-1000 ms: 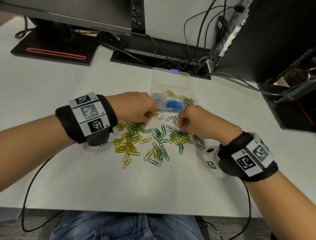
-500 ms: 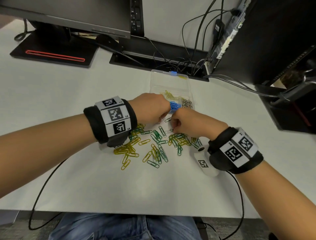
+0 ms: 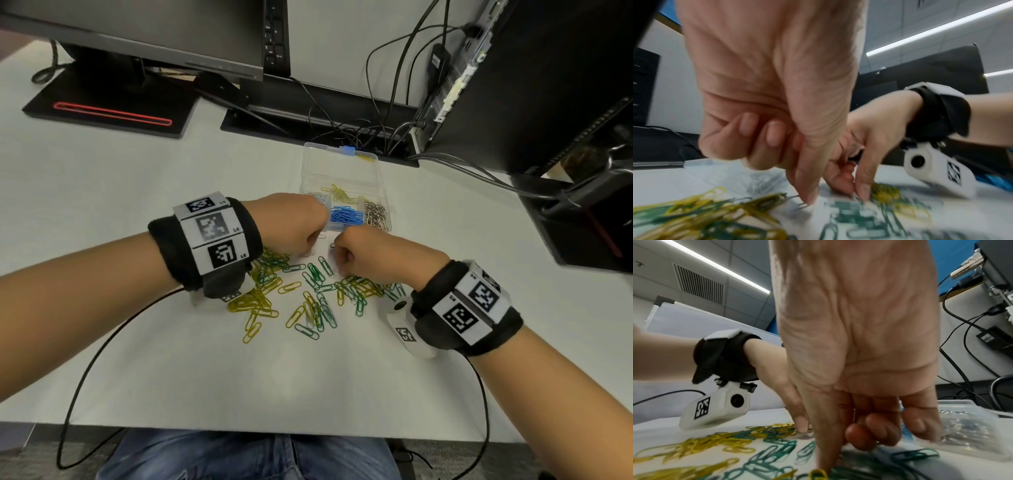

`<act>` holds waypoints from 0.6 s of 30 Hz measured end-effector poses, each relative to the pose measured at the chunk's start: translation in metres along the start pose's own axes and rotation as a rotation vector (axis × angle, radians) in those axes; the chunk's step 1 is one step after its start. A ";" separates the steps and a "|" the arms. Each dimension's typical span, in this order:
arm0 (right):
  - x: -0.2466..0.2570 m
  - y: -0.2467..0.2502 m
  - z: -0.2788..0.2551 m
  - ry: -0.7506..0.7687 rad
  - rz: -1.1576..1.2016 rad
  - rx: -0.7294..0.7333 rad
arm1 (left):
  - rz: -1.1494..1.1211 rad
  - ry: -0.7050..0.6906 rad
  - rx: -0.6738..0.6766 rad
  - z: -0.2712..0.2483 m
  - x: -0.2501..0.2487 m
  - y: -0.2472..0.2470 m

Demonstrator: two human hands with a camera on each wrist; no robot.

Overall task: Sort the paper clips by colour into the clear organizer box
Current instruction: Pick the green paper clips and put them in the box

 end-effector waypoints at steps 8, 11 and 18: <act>-0.005 0.045 -0.014 0.034 0.194 -0.265 | -0.479 0.143 -0.247 0.004 0.050 0.043; -0.014 0.072 -0.015 0.018 0.363 -0.482 | -0.624 0.193 -0.237 0.015 0.062 0.035; -0.017 0.089 0.007 0.012 0.510 -0.574 | -0.663 0.279 -0.355 0.002 0.079 0.042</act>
Point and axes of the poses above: each hand's wrist, its own z-axis towards the middle knuckle, its own y-axis out of the back of the hand, x = y × z, the point moved 10 cm from there along z, towards the middle knuckle, and after that the axes turned 8 degrees about x, right-handed, at the moved point
